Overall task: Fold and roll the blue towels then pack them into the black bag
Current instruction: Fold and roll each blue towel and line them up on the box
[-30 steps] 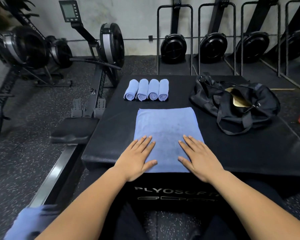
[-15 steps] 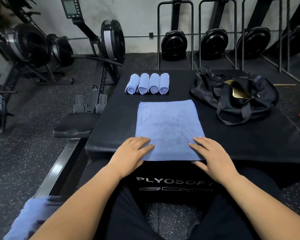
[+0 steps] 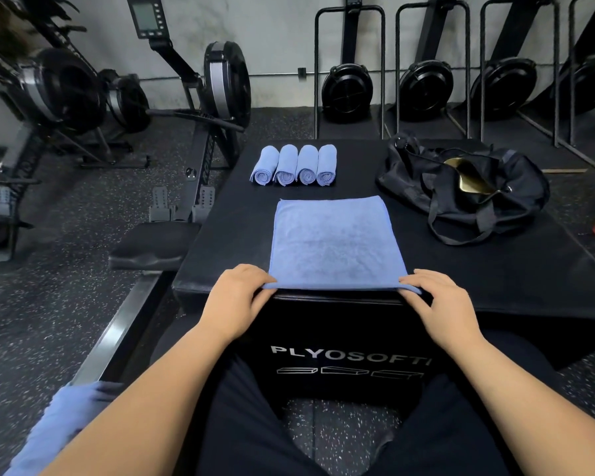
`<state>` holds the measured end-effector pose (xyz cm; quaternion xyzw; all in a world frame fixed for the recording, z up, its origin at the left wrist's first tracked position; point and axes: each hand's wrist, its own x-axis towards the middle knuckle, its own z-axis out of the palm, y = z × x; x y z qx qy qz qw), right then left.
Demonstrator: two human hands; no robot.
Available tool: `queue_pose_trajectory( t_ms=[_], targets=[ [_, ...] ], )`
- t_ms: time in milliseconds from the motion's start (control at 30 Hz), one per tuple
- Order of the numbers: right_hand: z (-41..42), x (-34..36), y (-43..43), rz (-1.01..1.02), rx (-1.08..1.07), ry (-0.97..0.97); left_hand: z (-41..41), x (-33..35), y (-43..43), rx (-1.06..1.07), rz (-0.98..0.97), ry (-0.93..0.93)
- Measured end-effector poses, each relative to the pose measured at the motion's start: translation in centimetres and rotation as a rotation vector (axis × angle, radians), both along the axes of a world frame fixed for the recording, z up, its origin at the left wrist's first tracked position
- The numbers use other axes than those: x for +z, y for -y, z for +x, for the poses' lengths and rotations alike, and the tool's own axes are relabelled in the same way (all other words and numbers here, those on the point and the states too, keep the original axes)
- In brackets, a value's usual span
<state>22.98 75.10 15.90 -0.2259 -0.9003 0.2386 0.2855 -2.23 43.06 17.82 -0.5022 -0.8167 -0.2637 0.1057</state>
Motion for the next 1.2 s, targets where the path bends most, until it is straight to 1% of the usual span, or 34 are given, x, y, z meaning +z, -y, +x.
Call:
queue_pose_trajectory(
  t_ms=[133,233,367,567,733,867,933,1000,1200],
  targets=[
    [0.0,0.9,0.1,-0.22,-0.085,-0.002,-0.1,0.1,0.2,0.134,0.063,0.21],
    [0.0,1.3,-0.2,-0.307,-0.115,-0.032,0.0,0.4,0.2,0.199,0.11,0.357],
    [0.0,1.7,0.0,-0.402,-0.135,-0.067,0.1,0.7,0.1,0.223,0.115,0.465],
    [0.5,2.0,0.7,-0.481,-0.154,-0.07,-0.1,0.7,0.5,0.238,0.155,0.614],
    [0.6,3.1,1.2,-0.533,-0.145,-0.103,0.7,1.7,0.8,0.193,0.263,0.792],
    [-0.9,4.4,0.4,-0.559,-0.144,-0.118,0.3,2.5,-0.4,0.237,0.357,0.919],
    [-2.2,5.1,-0.5,-0.591,-0.135,-0.116,-0.4,2.9,-1.6,0.262,0.388,0.942],
    [-3.6,5.6,-1.5,-0.609,-0.124,-0.103,-1.5,3.4,-2.9,0.293,0.386,0.927],
    [-7.7,7.0,-4.3,-0.755,-0.116,-0.081,-5.8,4.2,-6.6,0.364,0.275,0.888]
  ],
)
